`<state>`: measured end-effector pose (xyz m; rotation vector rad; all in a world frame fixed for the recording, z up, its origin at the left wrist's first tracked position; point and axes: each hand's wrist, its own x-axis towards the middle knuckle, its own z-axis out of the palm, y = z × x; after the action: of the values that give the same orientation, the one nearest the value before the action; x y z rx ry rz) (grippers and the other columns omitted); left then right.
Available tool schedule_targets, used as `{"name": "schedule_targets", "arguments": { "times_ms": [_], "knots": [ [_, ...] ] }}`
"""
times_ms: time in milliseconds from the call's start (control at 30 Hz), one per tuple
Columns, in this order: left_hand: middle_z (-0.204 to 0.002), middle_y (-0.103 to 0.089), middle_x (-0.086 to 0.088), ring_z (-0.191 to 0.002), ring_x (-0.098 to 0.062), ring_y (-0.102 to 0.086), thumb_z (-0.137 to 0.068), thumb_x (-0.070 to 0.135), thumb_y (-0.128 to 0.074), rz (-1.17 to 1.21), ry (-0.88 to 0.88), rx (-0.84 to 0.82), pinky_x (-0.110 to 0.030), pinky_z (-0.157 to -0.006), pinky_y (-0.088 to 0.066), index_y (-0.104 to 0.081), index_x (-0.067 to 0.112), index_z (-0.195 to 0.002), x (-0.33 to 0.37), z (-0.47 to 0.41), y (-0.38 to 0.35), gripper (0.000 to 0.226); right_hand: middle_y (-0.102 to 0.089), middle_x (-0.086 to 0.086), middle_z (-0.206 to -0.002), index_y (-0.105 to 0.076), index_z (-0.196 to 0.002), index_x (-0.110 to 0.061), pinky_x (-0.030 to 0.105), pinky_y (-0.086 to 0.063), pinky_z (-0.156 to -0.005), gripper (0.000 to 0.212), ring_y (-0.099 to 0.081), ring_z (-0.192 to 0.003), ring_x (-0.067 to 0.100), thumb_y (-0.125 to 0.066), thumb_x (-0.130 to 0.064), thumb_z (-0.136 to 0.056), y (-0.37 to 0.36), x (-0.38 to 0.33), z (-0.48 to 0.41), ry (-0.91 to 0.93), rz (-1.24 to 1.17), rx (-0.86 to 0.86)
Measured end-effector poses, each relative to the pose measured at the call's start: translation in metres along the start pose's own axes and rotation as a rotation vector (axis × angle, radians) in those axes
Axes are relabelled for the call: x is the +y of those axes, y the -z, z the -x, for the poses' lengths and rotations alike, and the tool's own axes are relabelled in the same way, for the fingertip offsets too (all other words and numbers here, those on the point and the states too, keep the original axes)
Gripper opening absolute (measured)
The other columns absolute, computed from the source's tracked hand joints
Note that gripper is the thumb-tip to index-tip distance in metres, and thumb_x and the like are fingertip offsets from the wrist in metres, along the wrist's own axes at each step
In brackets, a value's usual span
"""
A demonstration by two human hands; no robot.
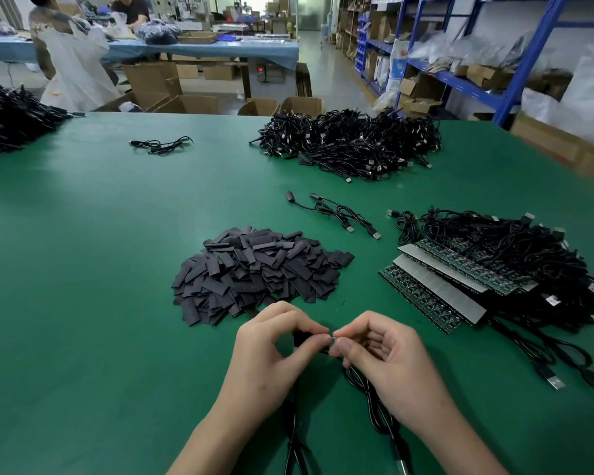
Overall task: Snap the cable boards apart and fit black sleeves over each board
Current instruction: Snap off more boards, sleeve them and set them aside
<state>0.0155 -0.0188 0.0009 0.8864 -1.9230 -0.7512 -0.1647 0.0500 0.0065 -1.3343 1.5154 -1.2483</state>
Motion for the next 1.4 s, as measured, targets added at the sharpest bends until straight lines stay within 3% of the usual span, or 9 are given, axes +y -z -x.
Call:
{"name": "schedule_targets", "arguments": {
  "times_ms": [100,200,300,700,933,1067,1233,1400],
  "knots": [
    [-0.091,-0.069,0.015,-0.092,-0.013,-0.068,-0.085,0.034,-0.083,-0.004,-0.029,-0.007,-0.023,-0.080,-0.051,-0.079,0.027,-0.089,-0.002,0.000,0.000,0.008,-0.079,0.001,-0.084,-0.073,-0.092,-0.032,0.025,-0.058,-0.076,0.024,-0.072,-0.073,0.015,-0.073,-0.008,-0.094,0.002,0.001,-0.002,0.004,-0.024,0.037],
    [-0.099,-0.069,0.019,-0.098,-0.010,-0.067,-0.084,0.047,-0.077,-0.074,-0.077,-0.018,-0.034,-0.086,-0.053,-0.079,0.031,-0.104,-0.004,0.000,0.003,0.026,-0.079,0.004,-0.083,-0.074,-0.091,-0.031,0.022,-0.057,-0.073,0.022,-0.072,-0.073,0.017,-0.073,-0.008,-0.094,0.005,0.003,-0.003,-0.007,-0.084,0.079],
    [-0.099,-0.068,0.022,-0.097,-0.005,-0.066,-0.083,0.052,-0.075,-0.119,-0.092,-0.023,-0.037,-0.086,-0.053,-0.080,0.032,-0.104,-0.005,0.000,0.005,0.029,-0.079,0.006,-0.083,-0.074,-0.091,-0.030,0.022,-0.057,-0.072,0.022,-0.073,-0.073,0.020,-0.073,-0.008,-0.094,0.006,0.003,-0.004,-0.023,-0.124,0.078],
    [-0.089,-0.068,0.018,-0.085,-0.004,-0.064,-0.089,0.048,-0.070,-0.135,-0.140,-0.059,-0.034,-0.075,-0.055,-0.080,0.029,-0.100,-0.002,0.002,0.001,0.024,-0.078,0.004,-0.077,-0.076,-0.089,-0.030,0.027,-0.059,-0.074,0.021,-0.074,-0.071,0.015,-0.078,-0.009,-0.091,0.002,0.003,-0.003,-0.038,-0.047,0.040],
    [-0.093,-0.067,0.022,-0.088,-0.003,-0.065,-0.088,0.047,-0.072,-0.111,-0.139,-0.017,-0.031,-0.077,-0.055,-0.080,0.032,-0.100,-0.002,0.000,0.002,0.021,-0.079,-0.001,-0.083,-0.076,-0.091,-0.033,0.033,-0.060,-0.081,0.010,-0.075,-0.076,0.013,-0.072,-0.025,-0.096,0.011,0.002,-0.003,-0.053,0.016,0.016],
    [-0.095,-0.067,0.022,-0.091,-0.004,-0.065,-0.087,0.046,-0.077,-0.117,-0.139,0.005,-0.024,-0.080,-0.053,-0.080,0.030,-0.105,-0.002,0.000,0.002,0.023,-0.078,0.002,-0.077,-0.075,-0.085,-0.029,0.024,-0.056,-0.074,0.014,-0.069,-0.069,0.011,-0.069,-0.026,-0.097,0.009,0.001,-0.003,-0.067,-0.003,-0.038],
    [-0.092,-0.071,0.016,-0.086,-0.004,-0.067,-0.077,0.031,-0.085,-0.090,-0.064,0.149,-0.009,-0.080,-0.044,-0.079,0.022,-0.109,-0.001,-0.001,0.003,0.033,-0.077,0.004,-0.076,-0.075,-0.086,-0.028,0.020,-0.053,-0.072,0.016,-0.067,-0.068,0.011,-0.068,-0.022,-0.099,0.010,0.001,-0.004,-0.073,-0.061,-0.019],
    [-0.088,-0.074,0.018,-0.085,-0.006,-0.070,-0.077,0.029,-0.082,-0.024,-0.004,0.189,-0.011,-0.076,-0.047,-0.082,0.021,-0.103,0.003,0.000,-0.001,0.027,-0.077,0.004,-0.075,-0.075,-0.087,-0.028,0.022,-0.055,-0.072,0.015,-0.068,-0.068,0.012,-0.068,-0.021,-0.099,0.006,0.002,-0.003,-0.050,-0.069,0.016]
  ]
}}
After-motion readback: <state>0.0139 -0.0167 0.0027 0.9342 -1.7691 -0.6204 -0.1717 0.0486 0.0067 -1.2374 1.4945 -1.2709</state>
